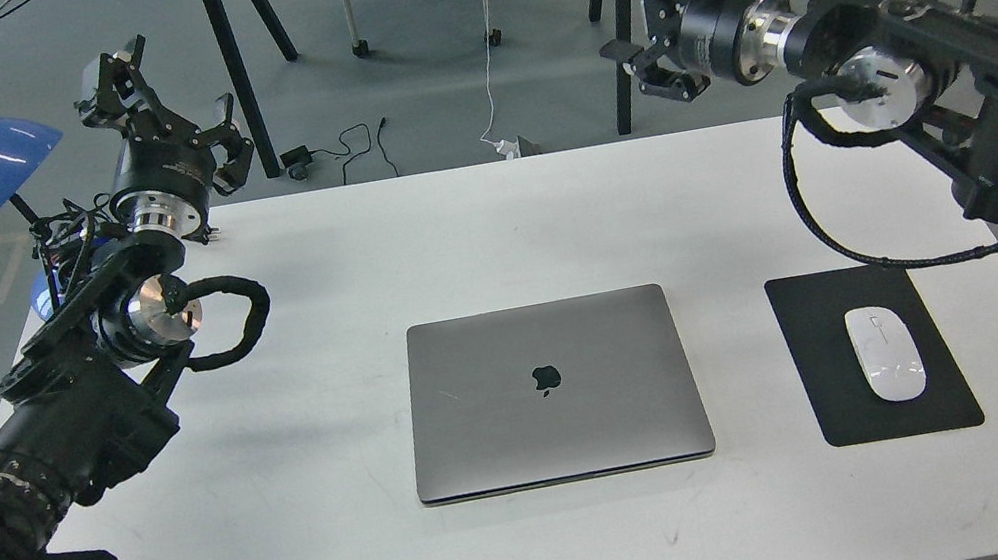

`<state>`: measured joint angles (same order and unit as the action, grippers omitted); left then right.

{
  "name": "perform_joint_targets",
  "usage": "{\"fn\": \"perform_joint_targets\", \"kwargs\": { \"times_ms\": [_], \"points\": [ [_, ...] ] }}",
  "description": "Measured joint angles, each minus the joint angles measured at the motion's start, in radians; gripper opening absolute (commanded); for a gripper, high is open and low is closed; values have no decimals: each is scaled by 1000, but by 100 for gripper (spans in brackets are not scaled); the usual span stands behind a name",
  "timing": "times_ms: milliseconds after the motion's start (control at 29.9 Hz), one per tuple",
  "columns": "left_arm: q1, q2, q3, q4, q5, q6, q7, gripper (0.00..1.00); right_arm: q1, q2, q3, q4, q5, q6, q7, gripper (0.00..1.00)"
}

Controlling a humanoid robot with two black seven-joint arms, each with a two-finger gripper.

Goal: Close notebook with right arm

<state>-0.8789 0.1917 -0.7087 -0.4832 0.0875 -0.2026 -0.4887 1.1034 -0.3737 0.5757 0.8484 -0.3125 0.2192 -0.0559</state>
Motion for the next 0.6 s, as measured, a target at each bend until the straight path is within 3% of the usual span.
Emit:
{"fn": "perform_joint_targets", "kwargs": {
  "times_ms": [368, 603],
  "points": [
    [0, -1, 0, 0, 0, 2, 0, 100, -165, 24, 485, -49, 24, 78, 23, 100],
    [0, -2, 0, 0, 0, 2, 0, 100, -263, 87, 582, -65, 149, 94, 25, 100]
  ]
}}
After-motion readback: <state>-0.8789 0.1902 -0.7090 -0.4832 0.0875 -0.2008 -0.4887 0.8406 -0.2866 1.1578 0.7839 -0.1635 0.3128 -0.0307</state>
